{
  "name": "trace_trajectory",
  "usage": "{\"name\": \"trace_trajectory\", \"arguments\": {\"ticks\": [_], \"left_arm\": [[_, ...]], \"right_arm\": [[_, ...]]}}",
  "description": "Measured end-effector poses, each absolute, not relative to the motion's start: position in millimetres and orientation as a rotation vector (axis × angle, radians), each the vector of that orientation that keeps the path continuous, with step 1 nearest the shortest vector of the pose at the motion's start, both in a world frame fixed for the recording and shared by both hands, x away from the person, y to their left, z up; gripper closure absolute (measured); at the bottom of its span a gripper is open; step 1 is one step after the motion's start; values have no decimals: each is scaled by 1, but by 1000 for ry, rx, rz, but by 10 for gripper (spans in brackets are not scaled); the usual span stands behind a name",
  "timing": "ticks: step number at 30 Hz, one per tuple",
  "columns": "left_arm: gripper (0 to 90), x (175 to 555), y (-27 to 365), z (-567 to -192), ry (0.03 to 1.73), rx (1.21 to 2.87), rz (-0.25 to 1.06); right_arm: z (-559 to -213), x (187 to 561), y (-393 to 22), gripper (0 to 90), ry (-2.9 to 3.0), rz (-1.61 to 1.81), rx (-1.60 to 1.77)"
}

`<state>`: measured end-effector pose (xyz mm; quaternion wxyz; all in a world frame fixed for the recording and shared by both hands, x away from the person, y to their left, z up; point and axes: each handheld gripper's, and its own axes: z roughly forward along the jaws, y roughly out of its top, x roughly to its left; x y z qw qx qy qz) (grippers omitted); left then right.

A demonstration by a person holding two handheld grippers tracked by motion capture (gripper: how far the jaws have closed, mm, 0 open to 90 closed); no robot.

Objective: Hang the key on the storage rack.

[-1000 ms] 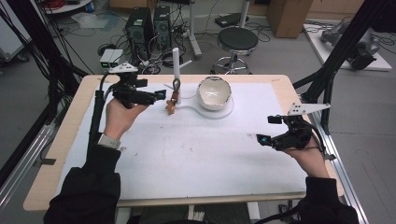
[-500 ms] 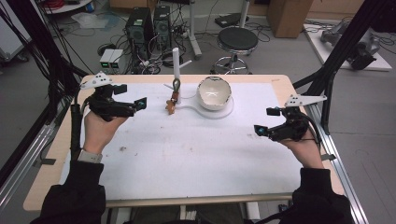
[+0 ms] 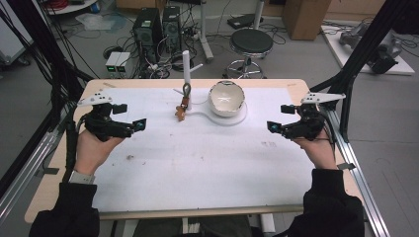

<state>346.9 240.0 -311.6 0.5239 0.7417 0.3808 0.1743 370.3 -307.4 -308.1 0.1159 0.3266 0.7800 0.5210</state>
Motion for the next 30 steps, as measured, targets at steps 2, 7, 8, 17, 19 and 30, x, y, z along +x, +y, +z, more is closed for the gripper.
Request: {"name": "trace_trajectory", "arguments": {"ticks": [2,7,8,17,19,30], "left_arm": [[17,346,243,-315,927,1784,417],[17,343,253,-323,952,1779,407],[17,342,254,-324,956,1773,402],[17,338,262,-326,973,1772,414],[17,339,262,-327,974,1773,416],[17,344,262,-325,966,1731,361]], "right_arm": [[-309,372,-307,8,2286,1520,966],[-302,375,-308,8,2227,1596,986],[-301,375,-308,8,2214,1610,982],[-299,375,-308,8,2218,1603,987],[-299,374,-307,8,2219,1592,979],[-302,364,-307,8,2232,1551,965]]}}
